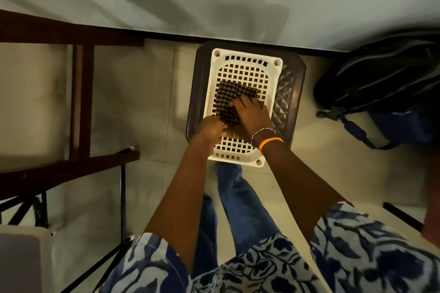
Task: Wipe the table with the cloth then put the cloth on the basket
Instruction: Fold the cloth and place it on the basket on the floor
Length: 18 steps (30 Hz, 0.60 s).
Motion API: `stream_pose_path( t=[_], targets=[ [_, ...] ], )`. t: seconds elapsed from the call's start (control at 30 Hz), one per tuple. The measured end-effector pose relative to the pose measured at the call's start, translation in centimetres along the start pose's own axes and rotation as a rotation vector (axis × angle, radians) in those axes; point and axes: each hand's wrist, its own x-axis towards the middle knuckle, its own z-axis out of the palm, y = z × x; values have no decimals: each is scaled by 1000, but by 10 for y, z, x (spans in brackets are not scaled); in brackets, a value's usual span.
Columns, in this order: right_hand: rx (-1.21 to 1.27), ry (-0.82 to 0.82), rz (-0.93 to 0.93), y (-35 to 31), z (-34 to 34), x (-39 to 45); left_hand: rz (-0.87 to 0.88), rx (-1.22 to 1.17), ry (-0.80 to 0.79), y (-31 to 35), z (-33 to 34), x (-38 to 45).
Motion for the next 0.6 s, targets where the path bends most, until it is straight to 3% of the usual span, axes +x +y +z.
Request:
stream_pose_path(
  t=[0.13,0.23,0.33,0.4,0.5,0.6],
  targets=[
    [252,156,-1,2,-17,-6,-104,-200,-54,-2,4,3],
    [405,271,48,5,-27,-14,-88,-462,-73,3,8,1],
    [434,241,11,9,-31,-21,-15,-653,-13,12,7,4],
    [390,199,-24,11,-29,-25,9,-547,66,13,4,8],
    [235,28,-82,11,-16,-31,103,31,234,4,-3,11],
    [108,-170,-79,6,-2,-39,136,250,193,-10,-8,2]
  ],
)
